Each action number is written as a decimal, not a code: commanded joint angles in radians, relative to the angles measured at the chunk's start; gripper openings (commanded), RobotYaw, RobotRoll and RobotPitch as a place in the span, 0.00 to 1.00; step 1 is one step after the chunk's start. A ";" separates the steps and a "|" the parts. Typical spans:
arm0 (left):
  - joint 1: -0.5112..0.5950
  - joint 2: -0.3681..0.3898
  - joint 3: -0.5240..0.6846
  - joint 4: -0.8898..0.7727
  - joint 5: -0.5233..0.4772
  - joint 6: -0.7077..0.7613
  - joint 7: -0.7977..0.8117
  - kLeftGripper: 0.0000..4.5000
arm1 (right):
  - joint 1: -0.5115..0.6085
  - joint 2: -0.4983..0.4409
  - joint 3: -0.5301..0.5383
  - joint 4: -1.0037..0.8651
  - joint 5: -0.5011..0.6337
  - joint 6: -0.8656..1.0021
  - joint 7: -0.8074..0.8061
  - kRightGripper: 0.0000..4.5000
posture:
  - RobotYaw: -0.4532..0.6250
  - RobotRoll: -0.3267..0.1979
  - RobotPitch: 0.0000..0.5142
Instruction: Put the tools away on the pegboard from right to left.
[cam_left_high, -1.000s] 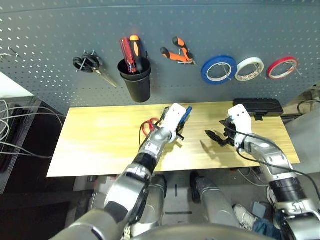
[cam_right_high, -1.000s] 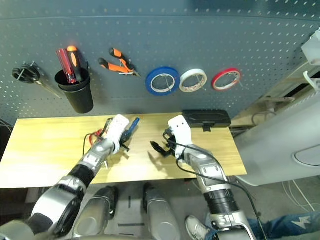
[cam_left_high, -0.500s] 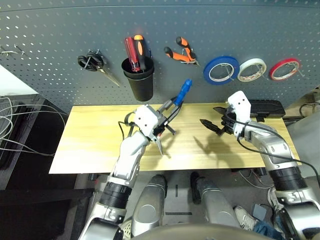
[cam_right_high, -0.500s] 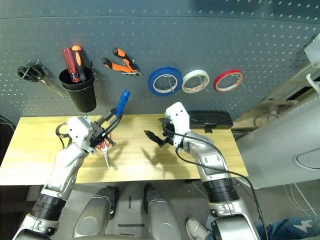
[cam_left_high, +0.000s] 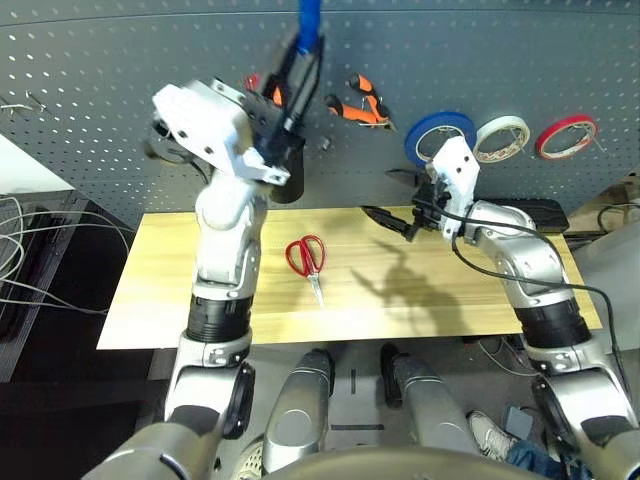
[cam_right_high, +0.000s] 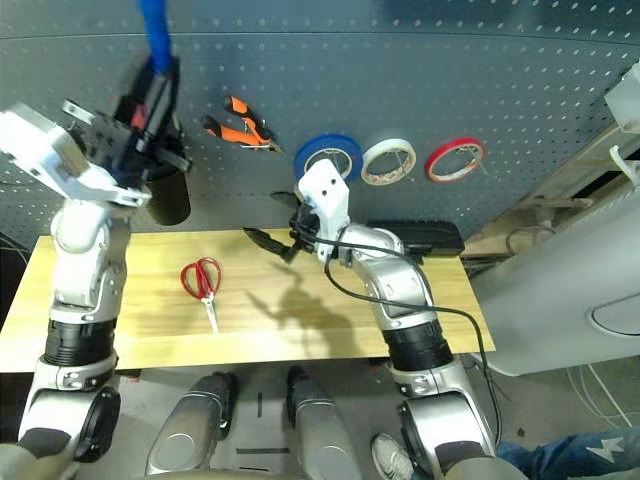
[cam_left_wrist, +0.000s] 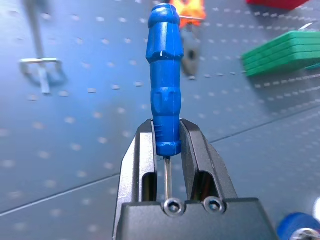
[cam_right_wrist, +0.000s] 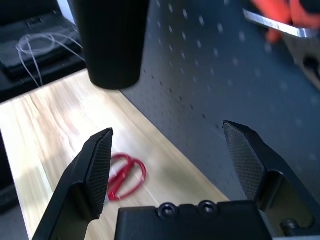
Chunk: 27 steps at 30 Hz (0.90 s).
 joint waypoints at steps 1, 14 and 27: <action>0.021 0.028 0.022 0.057 0.014 -0.013 0.005 0.13 | -0.058 0.039 0.014 0.030 0.017 0.017 -0.007 1.00 | 0.53 0.62 0.33; 0.100 0.024 0.009 0.158 0.071 0.017 0.069 0.13 | -0.166 0.117 0.006 0.092 0.039 0.026 -0.019 1.00 | 0.54 0.62 0.35; 0.126 0.078 -0.059 0.090 0.183 -0.180 0.050 0.79 | -0.102 0.088 -0.004 0.054 0.035 0.070 -0.035 1.00 | 0.53 0.62 0.37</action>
